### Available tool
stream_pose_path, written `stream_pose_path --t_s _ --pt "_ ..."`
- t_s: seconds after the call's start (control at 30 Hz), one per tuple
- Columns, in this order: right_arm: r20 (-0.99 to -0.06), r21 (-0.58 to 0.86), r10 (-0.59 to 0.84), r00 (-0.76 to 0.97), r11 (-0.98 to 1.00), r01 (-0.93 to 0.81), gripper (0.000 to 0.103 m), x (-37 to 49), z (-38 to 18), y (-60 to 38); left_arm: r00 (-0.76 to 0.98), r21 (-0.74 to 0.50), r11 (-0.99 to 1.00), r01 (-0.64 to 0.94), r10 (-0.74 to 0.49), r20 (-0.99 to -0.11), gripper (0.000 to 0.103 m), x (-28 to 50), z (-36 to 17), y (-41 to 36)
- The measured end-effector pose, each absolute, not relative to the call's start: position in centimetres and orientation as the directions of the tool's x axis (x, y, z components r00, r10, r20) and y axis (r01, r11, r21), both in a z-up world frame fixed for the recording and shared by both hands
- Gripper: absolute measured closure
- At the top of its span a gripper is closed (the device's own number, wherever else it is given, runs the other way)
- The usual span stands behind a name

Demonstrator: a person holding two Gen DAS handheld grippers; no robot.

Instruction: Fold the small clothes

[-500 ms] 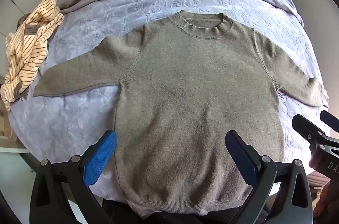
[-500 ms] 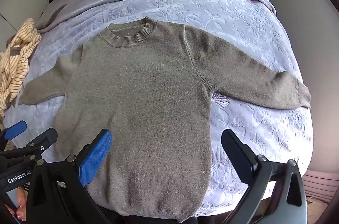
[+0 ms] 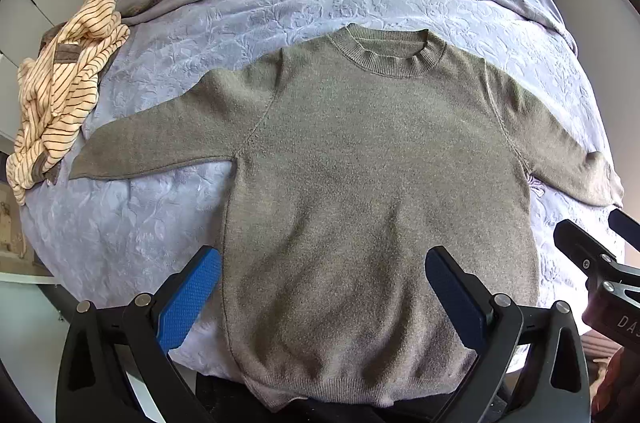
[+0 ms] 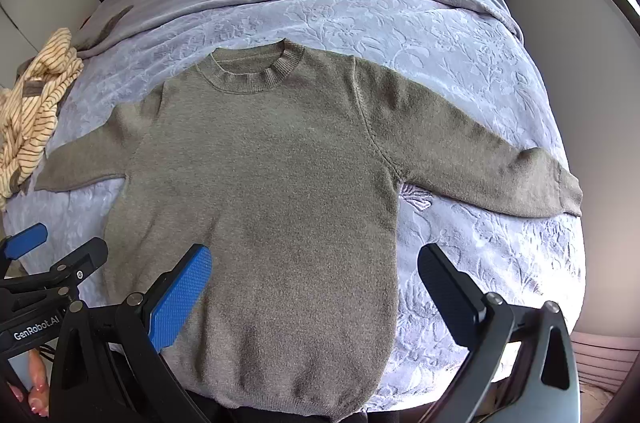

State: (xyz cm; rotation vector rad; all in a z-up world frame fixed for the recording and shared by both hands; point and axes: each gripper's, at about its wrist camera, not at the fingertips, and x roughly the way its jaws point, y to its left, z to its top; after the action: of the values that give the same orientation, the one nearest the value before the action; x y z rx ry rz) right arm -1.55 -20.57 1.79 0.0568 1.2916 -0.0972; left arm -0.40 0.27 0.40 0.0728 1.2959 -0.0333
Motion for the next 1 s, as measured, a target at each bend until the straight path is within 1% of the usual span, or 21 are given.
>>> stream_pose_path --t_s 0.13,0.27,0.43,0.53,0.57,0.63,0.7,0.77,0.87,1.0 --pt "-0.961 -0.010 -0.038 0.274 0.994 0.104 0.000 -1.5 1.9 -20.5 0.250 0.030 0.997 0.067 0.012 -0.968 0.001 -0.4 0.3 0.3" --pt "-0.960 -0.008 -0.038 0.277 0.994 0.109 0.000 -1.5 1.9 -20.6 0.264 0.060 0.996 0.073 0.039 -0.964 0.001 -0.7 0.2 0.2" --pt "-0.961 -0.002 -0.033 0.276 0.994 0.112 0.000 -1.6 1.8 -20.8 0.262 0.066 0.994 0.082 0.042 -0.964 0.001 -0.9 0.3 -0.3" --pt "-0.960 -0.002 -0.033 0.277 0.994 0.113 0.000 -1.7 1.8 -20.9 0.262 0.103 0.991 0.081 0.078 -0.962 0.001 -0.8 0.4 -0.5" --pt "-0.960 -0.001 -0.032 0.277 0.994 0.113 0.000 -1.6 1.8 -20.9 0.256 0.144 0.986 0.082 0.118 -0.959 0.001 -0.8 0.4 -0.6" --pt "-0.961 0.001 -0.031 0.276 0.993 0.116 0.000 -1.7 1.8 -21.1 0.259 0.138 0.987 0.081 0.113 -0.959 0.001 -0.8 0.5 -0.6" --pt "-0.961 0.002 -0.031 0.277 0.993 0.118 0.000 -1.8 1.7 -21.1 0.273 0.067 0.994 0.081 0.043 -0.961 0.001 -0.9 0.5 -0.5" --pt "-0.961 0.002 -0.032 0.276 0.993 0.120 0.000 -1.9 1.8 -21.1 0.268 0.033 0.996 0.083 0.010 -0.963 0.001 -0.9 0.5 -0.4" --pt "-0.961 0.002 -0.031 0.276 0.993 0.118 0.000 -1.9 1.7 -21.1 0.263 0.020 0.996 0.086 -0.003 -0.965 0.001 -1.0 0.5 -0.5" --pt "-0.961 0.004 -0.029 0.277 0.993 0.116 0.000 -1.9 1.7 -21.0 0.276 0.036 0.995 0.091 0.009 -0.961 0.001 -1.1 0.6 -0.7"
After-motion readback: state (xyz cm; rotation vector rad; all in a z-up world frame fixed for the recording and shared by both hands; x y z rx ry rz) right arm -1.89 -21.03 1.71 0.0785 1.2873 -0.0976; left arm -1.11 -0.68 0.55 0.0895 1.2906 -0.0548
